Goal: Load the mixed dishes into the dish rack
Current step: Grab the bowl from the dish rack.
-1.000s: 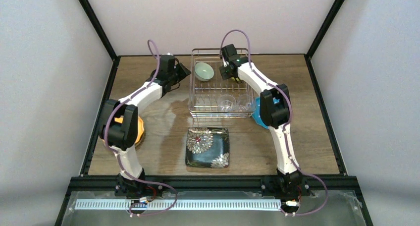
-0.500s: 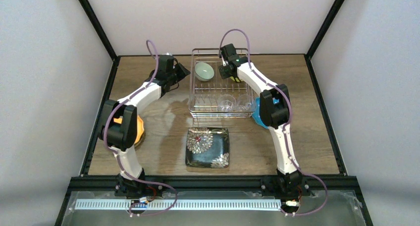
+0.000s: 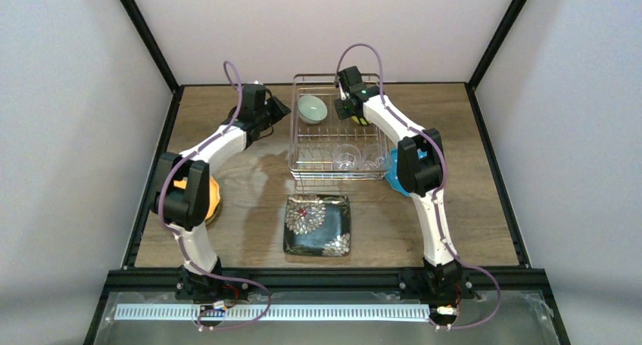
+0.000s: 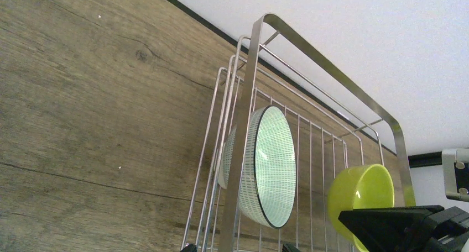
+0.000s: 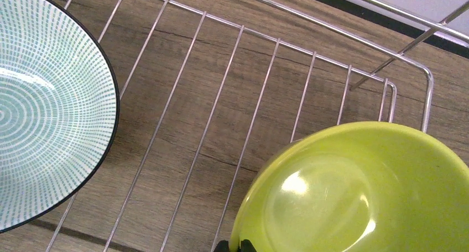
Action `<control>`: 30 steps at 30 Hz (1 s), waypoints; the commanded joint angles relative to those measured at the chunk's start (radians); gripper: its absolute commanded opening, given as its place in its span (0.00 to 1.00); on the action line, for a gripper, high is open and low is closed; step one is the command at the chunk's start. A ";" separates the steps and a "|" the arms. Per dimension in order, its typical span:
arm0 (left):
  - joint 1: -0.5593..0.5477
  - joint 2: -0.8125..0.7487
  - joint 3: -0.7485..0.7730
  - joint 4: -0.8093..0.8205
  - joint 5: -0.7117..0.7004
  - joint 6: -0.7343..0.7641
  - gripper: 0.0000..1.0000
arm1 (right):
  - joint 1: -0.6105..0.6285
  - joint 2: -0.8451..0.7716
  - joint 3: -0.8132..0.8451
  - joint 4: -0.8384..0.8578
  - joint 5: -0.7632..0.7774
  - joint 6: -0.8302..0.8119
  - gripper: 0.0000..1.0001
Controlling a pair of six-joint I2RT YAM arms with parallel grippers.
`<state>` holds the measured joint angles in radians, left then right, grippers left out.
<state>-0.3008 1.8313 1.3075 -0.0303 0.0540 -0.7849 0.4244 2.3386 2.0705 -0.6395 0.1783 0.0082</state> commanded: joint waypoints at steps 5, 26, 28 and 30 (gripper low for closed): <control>0.006 -0.029 -0.008 0.010 -0.002 -0.012 0.90 | -0.034 -0.050 0.007 -0.021 -0.043 0.037 0.01; 0.005 -0.031 -0.010 0.006 -0.003 -0.037 0.90 | -0.050 -0.149 -0.021 0.006 -0.203 0.092 0.01; 0.006 -0.033 -0.012 0.004 -0.003 -0.037 0.90 | -0.053 -0.163 -0.035 0.017 -0.230 0.105 0.01; 0.005 -0.035 -0.013 0.004 -0.003 -0.037 0.90 | -0.055 -0.170 -0.038 0.022 -0.263 0.115 0.01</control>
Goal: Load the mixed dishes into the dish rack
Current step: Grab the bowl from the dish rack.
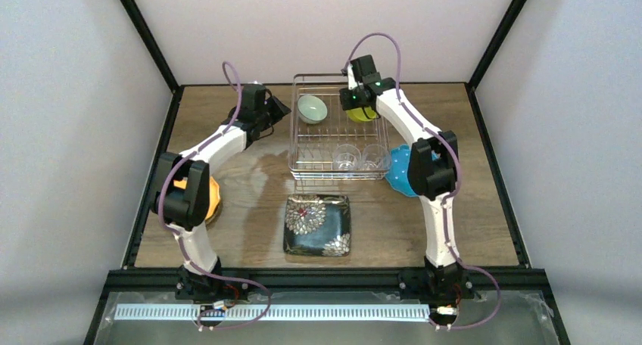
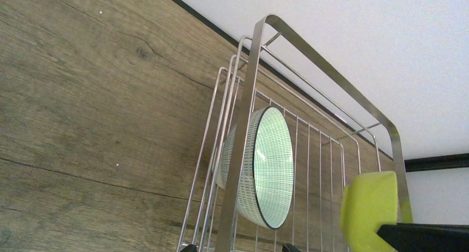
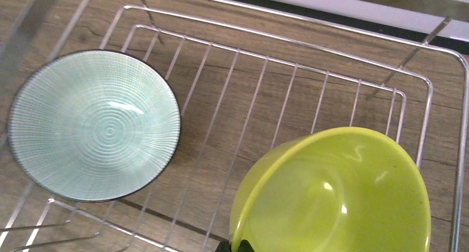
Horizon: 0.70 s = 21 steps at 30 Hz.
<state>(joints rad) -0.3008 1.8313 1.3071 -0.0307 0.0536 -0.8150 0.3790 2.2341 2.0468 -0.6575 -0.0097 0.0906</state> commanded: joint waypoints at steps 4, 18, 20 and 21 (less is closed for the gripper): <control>0.005 -0.040 -0.015 0.003 -0.003 -0.005 0.90 | -0.010 -0.084 -0.017 0.058 -0.153 0.050 0.01; 0.003 -0.053 -0.018 0.011 0.010 -0.020 0.90 | -0.010 -0.172 -0.031 0.110 -0.378 0.128 0.01; 0.004 -0.055 -0.020 0.011 0.011 -0.022 0.90 | -0.010 -0.186 -0.042 0.123 -0.399 0.138 0.01; 0.003 -0.055 -0.021 0.012 0.012 -0.023 0.90 | -0.011 -0.189 -0.045 0.126 -0.417 0.143 0.01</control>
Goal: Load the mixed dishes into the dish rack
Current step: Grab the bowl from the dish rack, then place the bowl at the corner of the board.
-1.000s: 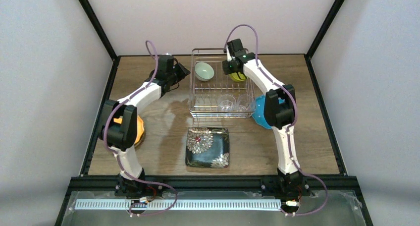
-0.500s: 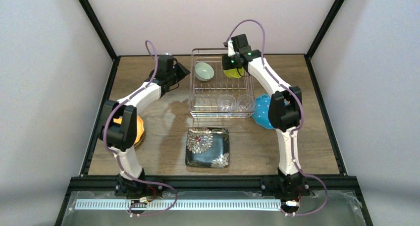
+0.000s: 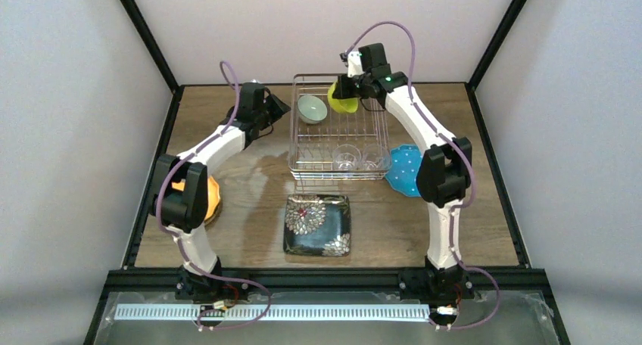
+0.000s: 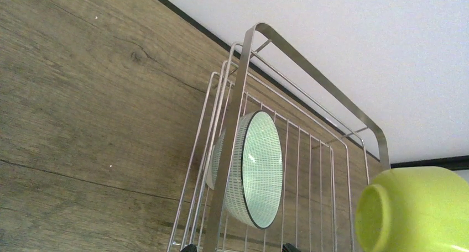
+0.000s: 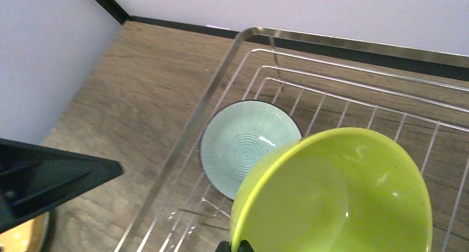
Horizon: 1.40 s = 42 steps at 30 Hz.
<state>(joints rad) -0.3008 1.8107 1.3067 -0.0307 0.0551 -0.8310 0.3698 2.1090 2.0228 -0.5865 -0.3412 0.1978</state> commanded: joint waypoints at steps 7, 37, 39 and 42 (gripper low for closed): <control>0.002 -0.045 -0.027 0.011 0.009 -0.010 0.90 | -0.001 -0.099 -0.081 0.117 -0.184 0.095 0.01; 0.002 -0.038 -0.030 0.003 0.022 0.014 0.90 | -0.100 -0.192 -0.035 0.025 0.269 0.019 0.01; 0.003 -0.037 -0.030 0.005 0.027 0.014 0.90 | -0.104 -0.187 -0.033 0.007 0.329 0.006 0.01; 0.002 -0.036 -0.031 0.010 0.033 0.012 0.90 | -0.119 -0.164 -0.035 -0.033 0.427 0.003 0.01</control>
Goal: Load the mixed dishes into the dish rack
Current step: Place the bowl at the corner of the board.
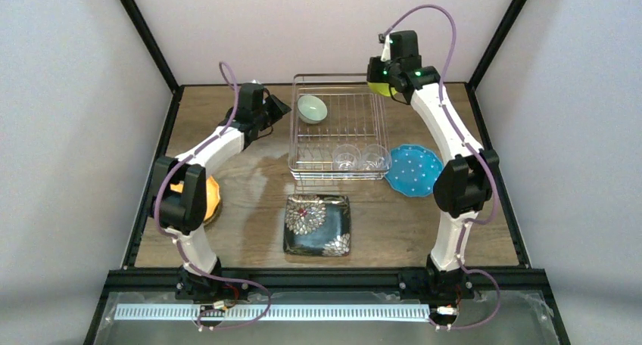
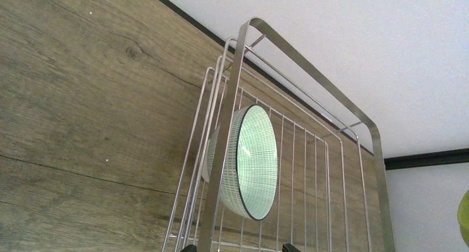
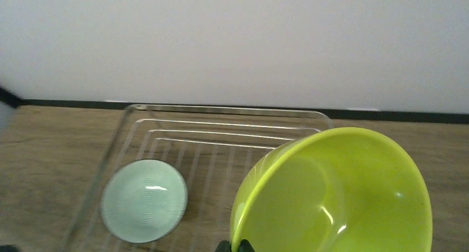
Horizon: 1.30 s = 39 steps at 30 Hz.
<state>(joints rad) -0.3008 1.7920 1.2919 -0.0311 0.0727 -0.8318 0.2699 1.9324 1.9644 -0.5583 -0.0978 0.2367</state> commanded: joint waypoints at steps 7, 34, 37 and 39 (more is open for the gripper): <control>0.002 -0.006 -0.005 0.017 0.029 0.013 0.90 | -0.075 0.053 -0.041 -0.099 0.340 -0.004 0.01; 0.002 0.045 0.010 0.026 0.044 0.000 0.90 | -0.190 0.338 -0.024 -0.209 0.441 -0.021 0.01; 0.002 0.050 0.012 0.026 0.045 -0.001 0.90 | -0.191 0.349 -0.024 -0.210 0.447 -0.023 0.10; 0.003 0.052 0.013 0.026 0.045 -0.001 0.90 | -0.192 0.353 -0.024 -0.210 0.446 -0.021 0.27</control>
<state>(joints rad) -0.3008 1.8210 1.2919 -0.0158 0.1089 -0.8337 0.0837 2.2570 1.9331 -0.7738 0.3141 0.2214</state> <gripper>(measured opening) 0.898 0.145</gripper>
